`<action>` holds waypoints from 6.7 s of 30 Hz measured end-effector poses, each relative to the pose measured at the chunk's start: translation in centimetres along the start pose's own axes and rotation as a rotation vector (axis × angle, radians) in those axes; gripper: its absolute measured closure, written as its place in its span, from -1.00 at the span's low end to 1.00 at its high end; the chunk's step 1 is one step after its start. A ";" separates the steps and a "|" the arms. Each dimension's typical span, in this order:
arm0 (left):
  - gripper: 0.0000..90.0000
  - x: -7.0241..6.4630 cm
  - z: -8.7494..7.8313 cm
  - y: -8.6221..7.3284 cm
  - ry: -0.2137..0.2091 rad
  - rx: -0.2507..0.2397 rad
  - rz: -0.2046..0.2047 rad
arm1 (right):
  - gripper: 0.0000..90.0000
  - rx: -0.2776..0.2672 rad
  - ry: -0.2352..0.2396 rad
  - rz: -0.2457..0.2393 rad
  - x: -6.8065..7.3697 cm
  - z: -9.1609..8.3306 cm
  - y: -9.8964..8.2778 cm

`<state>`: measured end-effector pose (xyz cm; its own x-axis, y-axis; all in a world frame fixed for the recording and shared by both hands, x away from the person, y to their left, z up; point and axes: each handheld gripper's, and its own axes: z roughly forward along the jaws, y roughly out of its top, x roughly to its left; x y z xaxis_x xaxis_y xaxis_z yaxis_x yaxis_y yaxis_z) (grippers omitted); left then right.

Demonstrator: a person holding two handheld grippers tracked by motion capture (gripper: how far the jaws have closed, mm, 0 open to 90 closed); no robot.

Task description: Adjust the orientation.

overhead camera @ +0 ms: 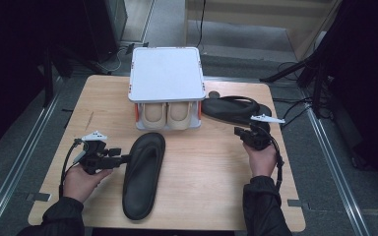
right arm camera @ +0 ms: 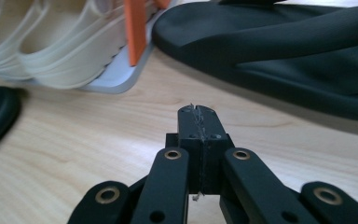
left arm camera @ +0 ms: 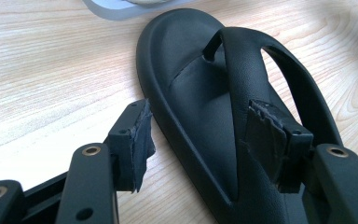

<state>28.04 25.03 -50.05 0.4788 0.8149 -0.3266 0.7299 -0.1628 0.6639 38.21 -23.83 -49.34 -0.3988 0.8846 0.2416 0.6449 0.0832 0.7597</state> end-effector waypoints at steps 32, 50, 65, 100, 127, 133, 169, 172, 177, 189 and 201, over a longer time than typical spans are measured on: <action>-0.10 1.6 -1.7 -1.4 0.071 -0.016 -0.048 | 0.99 0.082 -0.101 0.093 -5.8 5.3 1.9; -0.10 1.6 -2.5 -2.5 0.099 -0.020 -0.072 | 0.99 0.070 -0.129 0.123 -7.9 6.4 3.4; -0.10 1.6 -2.4 -2.5 0.092 -0.019 -0.074 | 1.00 0.052 -0.081 0.105 -5.5 5.9 4.2; -0.11 2.2 -3.3 -3.7 0.117 -0.005 -0.113 | 1.00 0.105 -0.054 0.022 0.9 11.3 5.8; -0.12 2.1 -1.7 -1.7 0.035 -0.003 -0.083 | 1.00 0.119 -0.042 0.025 -0.3 8.8 4.3; -0.12 2.0 -1.4 -1.4 0.035 0.003 -0.064 | 1.00 0.122 -0.038 0.039 -0.8 8.1 4.0; -0.11 1.4 0.4 0.5 0.006 0.032 -0.032 | 1.00 0.125 -0.079 0.077 -3.1 4.9 2.3; -0.11 1.4 0.4 0.6 0.000 0.041 -0.029 | 1.00 0.121 -0.079 0.081 -3.3 4.8 2.2; -0.11 1.4 0.6 0.7 -0.005 0.033 -0.032 | 1.00 0.125 -0.079 0.096 -3.6 4.4 2.1; -0.11 1.4 0.6 0.7 -0.001 0.034 -0.034 | 0.68 0.066 -0.072 0.084 -3.8 3.5 2.4; -0.11 1.7 -0.2 -0.3 0.019 0.030 -0.048 | 0.38 0.033 -0.086 0.081 -4.5 3.9 3.3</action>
<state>28.56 26.58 -50.64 0.4337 0.8324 -0.3451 0.7665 -0.1395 0.6269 44.66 -25.71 -50.30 -0.2878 0.9250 0.2480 0.6942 0.0231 0.7194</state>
